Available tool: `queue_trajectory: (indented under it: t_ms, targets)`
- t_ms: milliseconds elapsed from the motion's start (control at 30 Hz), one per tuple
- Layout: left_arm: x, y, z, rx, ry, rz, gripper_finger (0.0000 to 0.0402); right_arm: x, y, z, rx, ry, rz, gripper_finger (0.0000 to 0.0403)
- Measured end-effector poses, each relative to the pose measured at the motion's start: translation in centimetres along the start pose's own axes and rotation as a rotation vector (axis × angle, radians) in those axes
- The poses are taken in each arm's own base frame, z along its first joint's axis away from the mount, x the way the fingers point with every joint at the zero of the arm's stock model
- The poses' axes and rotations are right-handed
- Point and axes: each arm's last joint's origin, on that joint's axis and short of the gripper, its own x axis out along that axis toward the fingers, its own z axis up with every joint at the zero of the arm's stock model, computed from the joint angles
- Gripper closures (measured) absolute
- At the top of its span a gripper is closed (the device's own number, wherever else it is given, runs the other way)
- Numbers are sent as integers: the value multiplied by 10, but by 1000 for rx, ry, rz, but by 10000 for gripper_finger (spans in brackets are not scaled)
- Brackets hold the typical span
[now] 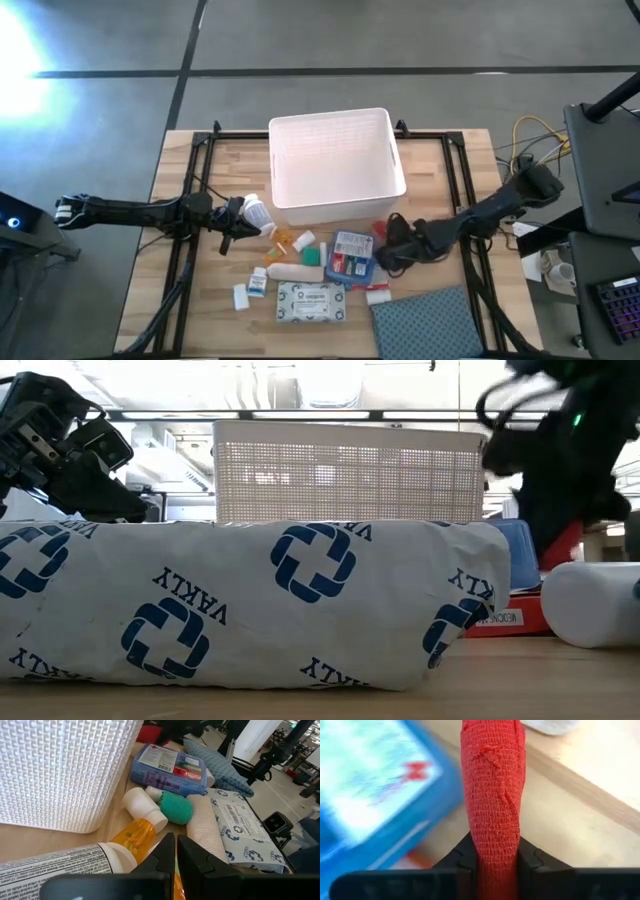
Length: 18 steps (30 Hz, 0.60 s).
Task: Pick & place medical supplies in basket/bin
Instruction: Put the red bandage into the white bin
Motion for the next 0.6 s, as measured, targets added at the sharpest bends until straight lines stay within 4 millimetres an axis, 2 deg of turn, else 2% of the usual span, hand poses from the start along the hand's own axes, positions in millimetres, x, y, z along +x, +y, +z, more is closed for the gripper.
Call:
queue_trajectory:
  t_ms: [100, 167, 267, 333, 467, 533, 600]
  targets:
    - [0, 0, 0, 0, 0, 0, 401, -22, 6, -2, -14, 38, 103, 349]
    - [0, 0, 0, 0, 0, 0, 401, -43, 15, 3, -7, 30, 194, 338]
    - [0, 0, 0, 0, 0, 0, 401, -80, 28, 21, 16, -109, 296, 323]
    - [0, 0, 0, 0, 1, 0, 401, -102, 32, 40, 37, -270, 296, 319]
    - [0, 0, 0, 0, 0, 0, 401, -135, 31, 95, 92, -526, 263, 326]
    - [0, 0, 0, 0, 0, 0, 401, -142, 26, 125, 77, -581, 250, 329]
    - [0, 0, 0, 0, 0, 0, 402, -139, 18, 157, 55, -581, 249, 327]
